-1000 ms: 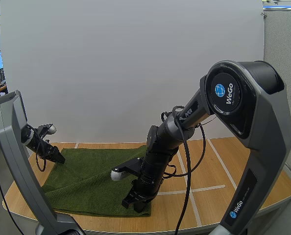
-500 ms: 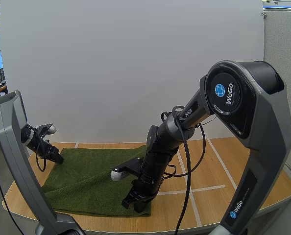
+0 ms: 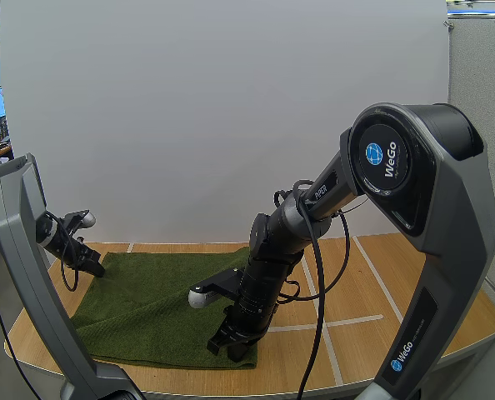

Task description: Fold the towel

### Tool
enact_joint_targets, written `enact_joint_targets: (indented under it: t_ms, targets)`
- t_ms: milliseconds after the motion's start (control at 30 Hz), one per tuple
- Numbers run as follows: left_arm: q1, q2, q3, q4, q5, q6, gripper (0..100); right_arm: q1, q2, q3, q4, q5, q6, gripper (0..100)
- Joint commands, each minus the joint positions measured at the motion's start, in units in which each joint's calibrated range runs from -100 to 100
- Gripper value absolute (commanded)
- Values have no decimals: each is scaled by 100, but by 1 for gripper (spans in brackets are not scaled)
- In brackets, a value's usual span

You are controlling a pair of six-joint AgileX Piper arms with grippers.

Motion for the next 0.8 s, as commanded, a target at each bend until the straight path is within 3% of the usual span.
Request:
enact_joint_targets:
  t_ms: [0, 567, 633, 767]
  targets:
    - [-31, -69, -380, 97, 111, -98, 0, 10, -3, 103, -196, -86, -29, 0]
    - [-31, 185, -602, 465, 111, -206, 0, 10, -3, 103, -221, -86, -29, 0]
    - [-31, 185, -602, 455, 111, -214, 5, 10, -3, 103, -221, -86, -29, 0]
    - [-31, 129, -610, 317, 111, -246, 26, 10, -3, 103, -220, -86, -20, 0]
